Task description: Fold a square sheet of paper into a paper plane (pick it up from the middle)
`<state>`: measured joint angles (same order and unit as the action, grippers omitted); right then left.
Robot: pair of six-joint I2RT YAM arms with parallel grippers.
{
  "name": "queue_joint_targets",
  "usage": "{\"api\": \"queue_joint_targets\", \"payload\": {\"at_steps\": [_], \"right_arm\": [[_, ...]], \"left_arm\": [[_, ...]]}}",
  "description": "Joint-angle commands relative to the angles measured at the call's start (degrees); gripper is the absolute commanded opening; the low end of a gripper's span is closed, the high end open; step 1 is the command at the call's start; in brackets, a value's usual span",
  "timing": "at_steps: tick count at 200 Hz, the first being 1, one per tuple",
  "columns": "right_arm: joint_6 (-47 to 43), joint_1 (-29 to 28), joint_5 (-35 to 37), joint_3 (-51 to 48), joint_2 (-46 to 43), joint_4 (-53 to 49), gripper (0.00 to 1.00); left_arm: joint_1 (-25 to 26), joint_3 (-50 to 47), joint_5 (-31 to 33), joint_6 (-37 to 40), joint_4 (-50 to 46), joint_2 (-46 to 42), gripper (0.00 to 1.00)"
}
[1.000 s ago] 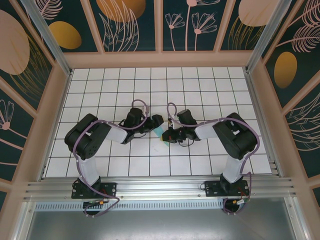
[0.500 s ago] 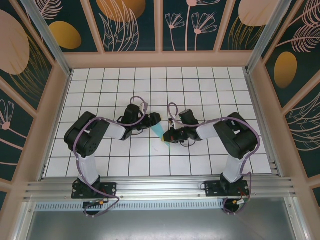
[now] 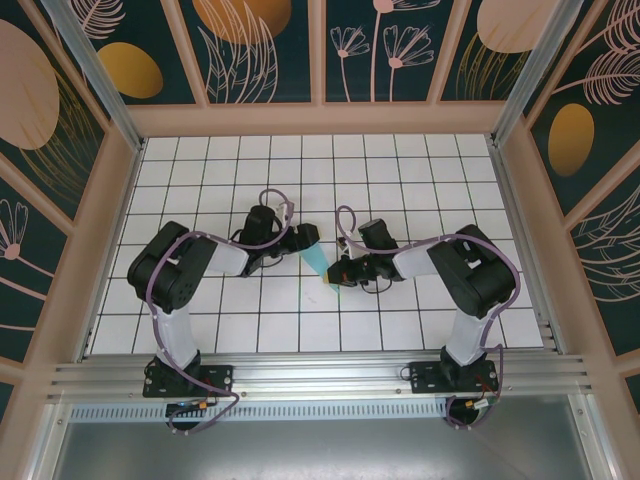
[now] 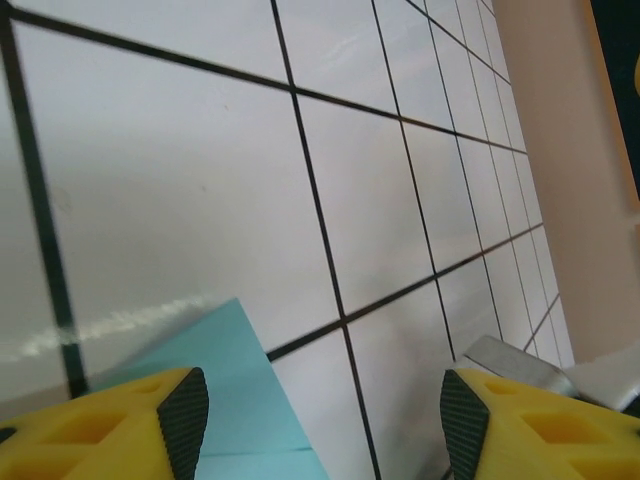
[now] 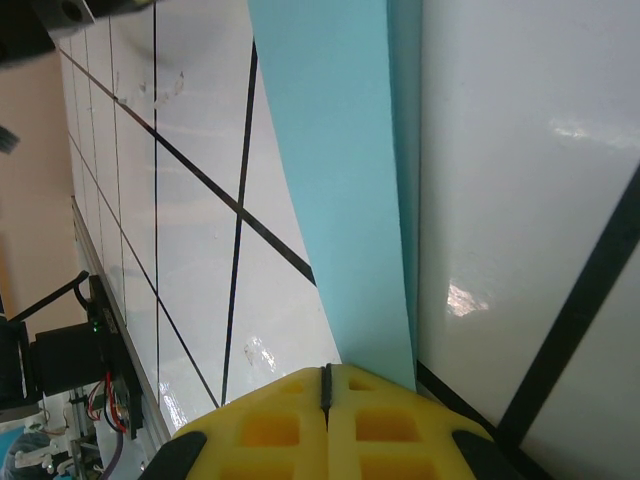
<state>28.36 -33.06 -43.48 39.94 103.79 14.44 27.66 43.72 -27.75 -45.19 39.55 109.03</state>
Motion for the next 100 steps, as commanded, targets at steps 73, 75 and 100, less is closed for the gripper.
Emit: {"api": "queue_joint_targets", "payload": {"at_steps": [73, 75, 100], "right_arm": [[-2.17, 1.41, 4.97, -3.65, 3.56, -14.78, 0.00], [-2.17, 1.42, 4.96, -3.58, 3.56, -14.76, 0.00], [-2.04, 1.38, 4.90, -2.80, 3.48, -15.04, 0.00]], "left_arm": [[-3.98, 2.82, 2.69, 5.54, -4.64, -2.79, 0.66], [-4.12, 2.89, 2.78, 5.53, -4.83, -3.11, 0.66], [-4.63, 4.23, 4.03, 5.47, -9.32, -7.73, 0.67]]}}
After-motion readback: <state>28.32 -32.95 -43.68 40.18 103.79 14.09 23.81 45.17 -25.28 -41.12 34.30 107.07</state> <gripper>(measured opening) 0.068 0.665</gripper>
